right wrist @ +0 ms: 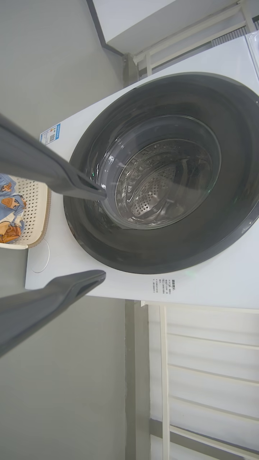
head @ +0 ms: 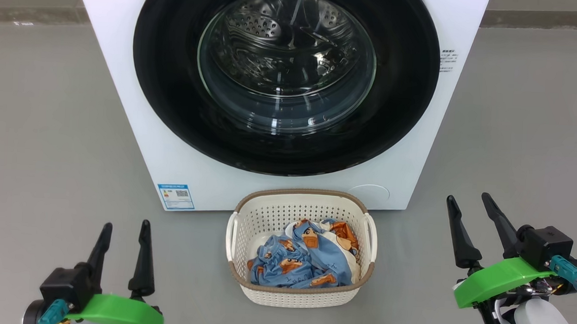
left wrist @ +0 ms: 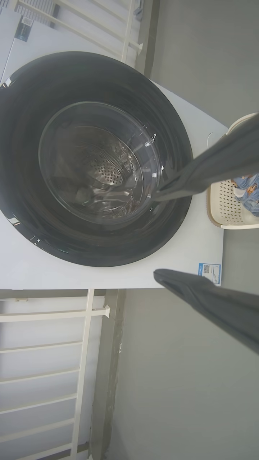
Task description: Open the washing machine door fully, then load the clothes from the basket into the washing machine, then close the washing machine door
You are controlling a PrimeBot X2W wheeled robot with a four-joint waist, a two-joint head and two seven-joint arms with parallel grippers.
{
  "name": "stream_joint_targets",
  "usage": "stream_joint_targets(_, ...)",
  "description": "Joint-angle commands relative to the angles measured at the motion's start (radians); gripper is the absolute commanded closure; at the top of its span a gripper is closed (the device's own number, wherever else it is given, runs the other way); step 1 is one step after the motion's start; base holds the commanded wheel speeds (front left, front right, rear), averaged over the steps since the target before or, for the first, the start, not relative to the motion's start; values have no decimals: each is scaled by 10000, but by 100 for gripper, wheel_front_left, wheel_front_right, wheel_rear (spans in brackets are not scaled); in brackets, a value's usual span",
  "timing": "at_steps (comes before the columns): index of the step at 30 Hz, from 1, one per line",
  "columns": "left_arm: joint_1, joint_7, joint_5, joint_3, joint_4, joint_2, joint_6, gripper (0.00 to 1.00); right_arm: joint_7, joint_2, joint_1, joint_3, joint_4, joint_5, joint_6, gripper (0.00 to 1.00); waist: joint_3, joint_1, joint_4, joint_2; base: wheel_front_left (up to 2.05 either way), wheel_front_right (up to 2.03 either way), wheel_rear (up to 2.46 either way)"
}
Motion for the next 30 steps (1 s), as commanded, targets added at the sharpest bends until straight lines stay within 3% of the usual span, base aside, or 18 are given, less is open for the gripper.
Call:
stream_joint_targets(1,-396,-93,121,308,-293,233,108,0,-124,-124,-276,179,-211,-122,52,0,10,0,2,0,0,0,0)
stream_joint_targets(12,-352,-93,149,329,-439,236,127,0,-124,-60,-283,121,-234,-183,52,0,63,0,-34,0,43,47,-90)
stream_joint_targets(30,-429,-93,7,423,-391,235,122,0,-124,54,-277,-24,-238,-208,52,0,113,0,-103,0,111,111,-221)
